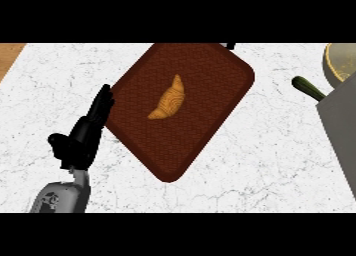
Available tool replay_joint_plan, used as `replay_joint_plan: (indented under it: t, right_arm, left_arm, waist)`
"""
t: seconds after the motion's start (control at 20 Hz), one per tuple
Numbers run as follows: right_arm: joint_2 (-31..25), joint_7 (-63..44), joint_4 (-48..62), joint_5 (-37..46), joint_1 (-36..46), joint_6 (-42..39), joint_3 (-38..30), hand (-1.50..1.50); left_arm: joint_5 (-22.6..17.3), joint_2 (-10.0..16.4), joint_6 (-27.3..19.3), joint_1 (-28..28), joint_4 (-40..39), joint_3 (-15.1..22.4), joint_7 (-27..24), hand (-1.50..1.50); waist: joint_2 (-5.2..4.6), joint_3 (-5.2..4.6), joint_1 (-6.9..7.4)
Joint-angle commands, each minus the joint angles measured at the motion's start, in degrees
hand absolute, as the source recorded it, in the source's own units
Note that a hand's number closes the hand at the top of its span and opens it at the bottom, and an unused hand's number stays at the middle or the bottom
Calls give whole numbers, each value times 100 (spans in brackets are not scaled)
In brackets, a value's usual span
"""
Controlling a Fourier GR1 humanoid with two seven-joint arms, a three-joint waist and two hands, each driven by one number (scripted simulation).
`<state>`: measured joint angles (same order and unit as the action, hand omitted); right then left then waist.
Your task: Pick the lemon from the placemat and place it in the bowl
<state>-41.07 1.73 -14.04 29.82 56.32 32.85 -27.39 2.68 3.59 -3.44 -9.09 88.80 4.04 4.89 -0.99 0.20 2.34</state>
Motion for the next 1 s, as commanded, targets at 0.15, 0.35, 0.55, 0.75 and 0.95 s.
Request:
replay_joint_plan:
  t: [0.15, 0.35, 0.55, 0.75, 0.95]
  right_arm:
    - [-69, 637, -271, -750, -297, -105, -620, -150]
    - [-260, 542, -363, -1088, -202, -558, -830, -150]
    - [-237, 553, -1006, -1523, -645, -1063, -968, -150]
    - [40, 960, -1423, -1998, -1348, -1416, -1126, -150]
    - [345, 495, -2380, -2145, -1889, -1701, -815, -150]
  left_arm:
    - [126, -75, -114, 77, 95, 65, 88, 0]
    - [240, -260, -330, -275, -69, 86, 284, 0]
    - [-99, 111, 96, 64, -231, -272, -97, 0]
    - [-134, 166, 119, 173, 17, -344, -91, 0]
    - [185, -8, -99, 343, 83, -94, -92, 0]
  waist:
    - [59, -9, -123]
    - [66, -12, -169]
    - [141, -27, -335]
    - [122, -22, -277]
    - [142, -27, -317]
